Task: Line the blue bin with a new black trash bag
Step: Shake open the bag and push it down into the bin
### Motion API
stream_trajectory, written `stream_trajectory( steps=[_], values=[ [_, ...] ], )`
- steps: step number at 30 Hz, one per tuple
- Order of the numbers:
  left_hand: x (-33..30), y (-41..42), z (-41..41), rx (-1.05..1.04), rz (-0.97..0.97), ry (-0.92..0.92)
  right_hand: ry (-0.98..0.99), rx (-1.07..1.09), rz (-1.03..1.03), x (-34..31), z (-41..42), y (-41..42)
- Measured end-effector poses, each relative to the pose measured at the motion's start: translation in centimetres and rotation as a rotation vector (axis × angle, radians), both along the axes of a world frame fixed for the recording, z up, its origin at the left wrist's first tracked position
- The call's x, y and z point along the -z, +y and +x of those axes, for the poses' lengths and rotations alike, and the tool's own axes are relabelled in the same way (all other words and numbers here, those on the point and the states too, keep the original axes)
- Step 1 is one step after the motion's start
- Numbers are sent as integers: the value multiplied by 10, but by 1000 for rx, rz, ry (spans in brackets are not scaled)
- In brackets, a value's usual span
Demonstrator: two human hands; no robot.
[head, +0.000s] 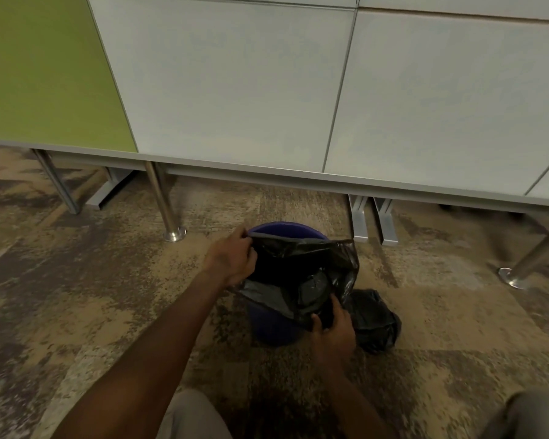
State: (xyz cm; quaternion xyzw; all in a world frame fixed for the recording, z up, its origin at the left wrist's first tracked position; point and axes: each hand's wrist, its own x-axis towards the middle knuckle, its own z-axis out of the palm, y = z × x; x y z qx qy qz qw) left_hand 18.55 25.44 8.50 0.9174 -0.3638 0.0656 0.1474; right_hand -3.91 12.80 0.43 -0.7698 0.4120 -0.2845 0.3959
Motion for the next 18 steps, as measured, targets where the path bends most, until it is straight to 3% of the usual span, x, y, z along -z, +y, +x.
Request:
stream_trajectory(
  steps=[5, 10, 14, 16, 18],
  values=[
    [13, -10, 9, 43, 122, 10, 38, -149, 123, 8, 2, -16],
    [10, -34, 26, 11, 257, 15, -262, -1, 212, 9, 7, -42],
    [5, -51, 36, 32, 280, 0, -249, 338, -202, -4, 21, -60],
    [8, -59, 41, 52, 268, -14, -231, 311, -441, -21, 38, -72],
    [12, -66, 45, 65, 270, -45, -179, 118, -572, -40, 68, -84]
  ],
)
